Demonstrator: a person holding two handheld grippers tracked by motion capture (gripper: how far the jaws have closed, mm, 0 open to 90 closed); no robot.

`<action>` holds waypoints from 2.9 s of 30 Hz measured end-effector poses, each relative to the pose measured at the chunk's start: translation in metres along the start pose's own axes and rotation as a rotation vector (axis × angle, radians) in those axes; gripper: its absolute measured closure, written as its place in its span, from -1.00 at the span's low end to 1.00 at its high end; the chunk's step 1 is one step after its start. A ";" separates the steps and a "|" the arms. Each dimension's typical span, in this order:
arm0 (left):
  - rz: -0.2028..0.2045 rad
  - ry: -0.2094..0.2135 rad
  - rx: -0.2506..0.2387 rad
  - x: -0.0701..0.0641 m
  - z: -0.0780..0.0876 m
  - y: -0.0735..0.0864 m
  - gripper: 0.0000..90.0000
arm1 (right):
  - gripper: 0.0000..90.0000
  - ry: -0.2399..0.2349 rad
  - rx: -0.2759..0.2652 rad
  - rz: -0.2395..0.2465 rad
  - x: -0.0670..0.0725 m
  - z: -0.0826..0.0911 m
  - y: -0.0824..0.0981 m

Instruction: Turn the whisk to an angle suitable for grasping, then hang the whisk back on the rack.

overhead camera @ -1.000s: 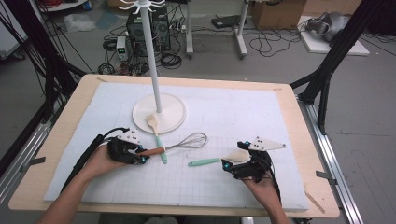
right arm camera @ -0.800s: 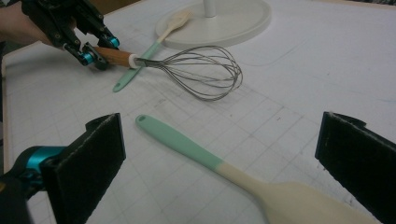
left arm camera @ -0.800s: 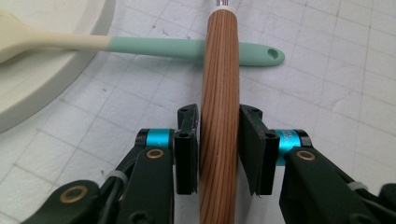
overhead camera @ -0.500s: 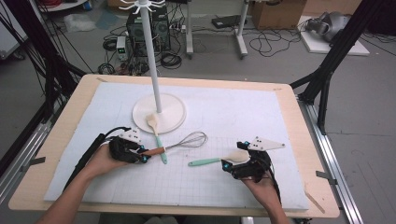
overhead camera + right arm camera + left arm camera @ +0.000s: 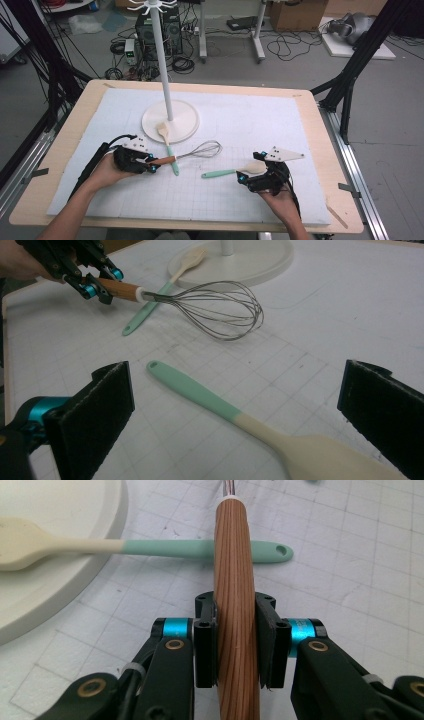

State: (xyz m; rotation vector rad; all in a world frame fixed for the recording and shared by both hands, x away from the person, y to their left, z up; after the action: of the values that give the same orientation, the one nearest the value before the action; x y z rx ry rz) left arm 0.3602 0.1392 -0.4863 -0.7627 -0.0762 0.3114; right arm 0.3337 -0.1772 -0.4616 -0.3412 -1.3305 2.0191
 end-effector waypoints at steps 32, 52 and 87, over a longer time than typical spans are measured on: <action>-0.002 -0.006 -0.028 0.000 0.008 -0.004 0.62 | -1.00 -0.010 0.016 0.018 0.003 -0.002 -0.003; 0.016 0.007 -0.024 0.003 0.005 -0.002 0.62 | -1.00 -0.006 0.011 0.005 -0.002 -0.004 -0.004; 0.026 0.010 -0.063 0.006 0.017 -0.006 0.62 | -1.00 0.004 0.005 -0.003 -0.003 0.000 -0.005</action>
State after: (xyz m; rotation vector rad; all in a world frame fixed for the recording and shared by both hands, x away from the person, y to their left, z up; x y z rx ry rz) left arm 0.3645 0.1485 -0.4703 -0.8285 -0.0672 0.3307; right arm 0.3383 -0.1784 -0.4572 -0.3409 -1.3221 2.0181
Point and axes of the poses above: each handheld gripper's, and its own axes: z roughly backward along the jaws, y roughly out of its underside, x roughly to its left, the point moved 9 cm from there along -z, roughly forward along the jaws, and after that the axes turned 2 degrees about y, right-handed, at the moved point
